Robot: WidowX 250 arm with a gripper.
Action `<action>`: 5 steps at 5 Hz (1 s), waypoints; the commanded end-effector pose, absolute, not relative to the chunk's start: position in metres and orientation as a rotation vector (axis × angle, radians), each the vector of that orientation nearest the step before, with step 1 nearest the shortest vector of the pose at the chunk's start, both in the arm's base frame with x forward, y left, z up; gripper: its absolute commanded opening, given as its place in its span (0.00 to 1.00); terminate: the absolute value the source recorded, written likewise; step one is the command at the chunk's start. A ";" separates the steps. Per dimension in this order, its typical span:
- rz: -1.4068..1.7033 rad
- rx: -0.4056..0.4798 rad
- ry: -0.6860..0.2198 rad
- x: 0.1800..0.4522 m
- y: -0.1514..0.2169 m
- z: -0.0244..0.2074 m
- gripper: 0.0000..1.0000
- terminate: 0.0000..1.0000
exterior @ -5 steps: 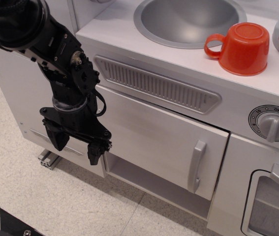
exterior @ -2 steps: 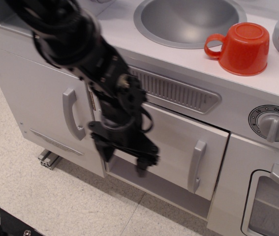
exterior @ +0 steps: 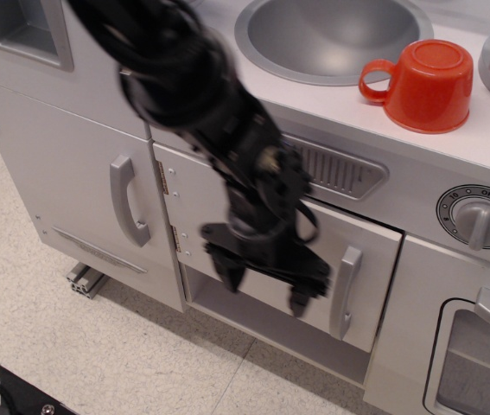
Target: Open cabinet
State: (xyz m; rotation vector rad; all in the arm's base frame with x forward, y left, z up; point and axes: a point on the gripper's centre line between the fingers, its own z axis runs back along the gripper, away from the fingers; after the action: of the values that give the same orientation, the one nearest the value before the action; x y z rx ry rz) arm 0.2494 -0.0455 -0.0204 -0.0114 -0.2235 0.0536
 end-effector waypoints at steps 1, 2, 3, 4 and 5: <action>0.037 -0.042 -0.283 0.270 -0.075 -0.015 1.00 0.00; 0.050 -0.023 -0.302 0.285 -0.083 -0.021 1.00 0.00; 0.057 -0.017 -0.296 0.294 -0.087 -0.029 1.00 0.00; 0.051 -0.020 -0.303 0.298 -0.090 -0.030 1.00 0.00; 0.035 -0.025 -0.301 0.296 -0.090 -0.031 0.00 0.00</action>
State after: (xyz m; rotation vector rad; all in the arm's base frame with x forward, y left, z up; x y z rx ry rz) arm 0.2897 -0.0870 -0.0411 -0.0149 -0.2687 0.0438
